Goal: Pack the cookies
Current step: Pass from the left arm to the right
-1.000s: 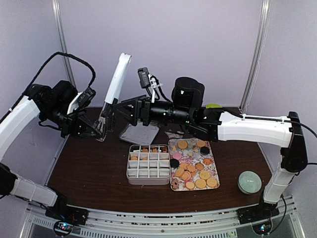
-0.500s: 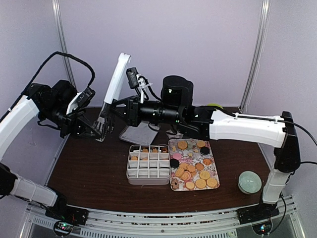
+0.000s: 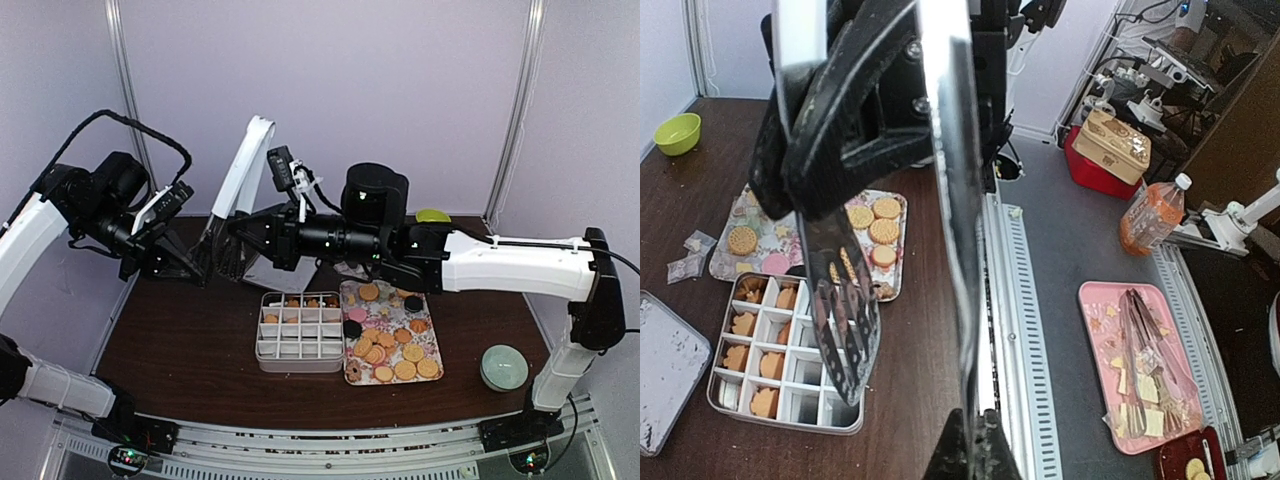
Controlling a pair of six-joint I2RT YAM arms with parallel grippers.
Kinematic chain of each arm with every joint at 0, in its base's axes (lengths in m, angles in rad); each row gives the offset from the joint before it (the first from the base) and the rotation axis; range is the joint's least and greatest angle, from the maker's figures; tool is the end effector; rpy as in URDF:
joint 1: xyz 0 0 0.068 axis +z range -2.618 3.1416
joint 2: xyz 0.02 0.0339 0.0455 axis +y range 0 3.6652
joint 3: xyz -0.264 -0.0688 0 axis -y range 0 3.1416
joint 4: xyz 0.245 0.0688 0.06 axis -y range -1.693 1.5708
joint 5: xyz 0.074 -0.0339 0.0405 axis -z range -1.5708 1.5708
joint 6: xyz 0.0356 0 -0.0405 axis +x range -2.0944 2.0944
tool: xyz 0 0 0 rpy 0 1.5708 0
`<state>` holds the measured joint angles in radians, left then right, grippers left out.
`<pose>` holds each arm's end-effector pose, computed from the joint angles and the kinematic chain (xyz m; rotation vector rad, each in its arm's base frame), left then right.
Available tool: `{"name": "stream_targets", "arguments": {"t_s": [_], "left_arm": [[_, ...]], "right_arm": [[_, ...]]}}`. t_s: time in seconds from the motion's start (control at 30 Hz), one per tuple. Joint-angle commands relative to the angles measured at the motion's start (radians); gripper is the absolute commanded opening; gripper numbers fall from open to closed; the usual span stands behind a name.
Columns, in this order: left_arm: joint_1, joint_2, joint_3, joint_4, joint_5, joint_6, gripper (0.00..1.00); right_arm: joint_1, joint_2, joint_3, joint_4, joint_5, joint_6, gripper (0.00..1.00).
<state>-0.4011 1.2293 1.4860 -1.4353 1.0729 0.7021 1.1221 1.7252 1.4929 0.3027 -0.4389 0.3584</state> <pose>0.1610 -0.1022 0.3984 1.4407 1.8216 -1.2872 0.1680 0.3839 0.3838 -0.9888 1.3945 1.4770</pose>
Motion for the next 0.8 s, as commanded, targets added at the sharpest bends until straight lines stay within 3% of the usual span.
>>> {"name": "stream_targets", "arguments": {"t_s": [0.0,0.3,0.33,0.37,0.4,0.57,0.67,0.77], "left_arm": [[0.024,-0.034,0.000,0.106,-0.152,0.036,0.00],[0.026,-0.046,-0.042,0.152,-0.197,0.047,0.00],[0.025,-0.038,-0.043,0.159,-0.177,0.038,0.00],[0.025,-0.026,-0.041,0.160,-0.148,0.029,0.00],[0.023,-0.015,-0.040,0.160,-0.127,0.020,0.00],[0.023,0.025,-0.037,0.167,-0.051,-0.022,0.00],[0.023,0.019,-0.041,0.165,-0.040,-0.027,0.00],[0.021,0.008,-0.057,0.164,-0.018,-0.028,0.00]], "right_arm": [[0.011,-0.037,0.019,-0.213,-0.136,-0.004,0.00],[0.012,-0.087,-0.058,-0.213,-0.117,0.000,0.00],[0.012,-0.086,-0.059,-0.191,-0.111,0.011,0.06],[0.012,-0.079,-0.051,-0.174,-0.110,0.029,0.25],[0.012,-0.066,-0.039,-0.157,-0.112,0.042,0.35],[0.014,-0.052,-0.042,0.001,-0.070,0.100,0.80],[0.012,-0.078,-0.085,0.056,-0.049,0.084,0.99],[0.003,-0.113,-0.158,0.132,-0.044,0.060,1.00]]}}
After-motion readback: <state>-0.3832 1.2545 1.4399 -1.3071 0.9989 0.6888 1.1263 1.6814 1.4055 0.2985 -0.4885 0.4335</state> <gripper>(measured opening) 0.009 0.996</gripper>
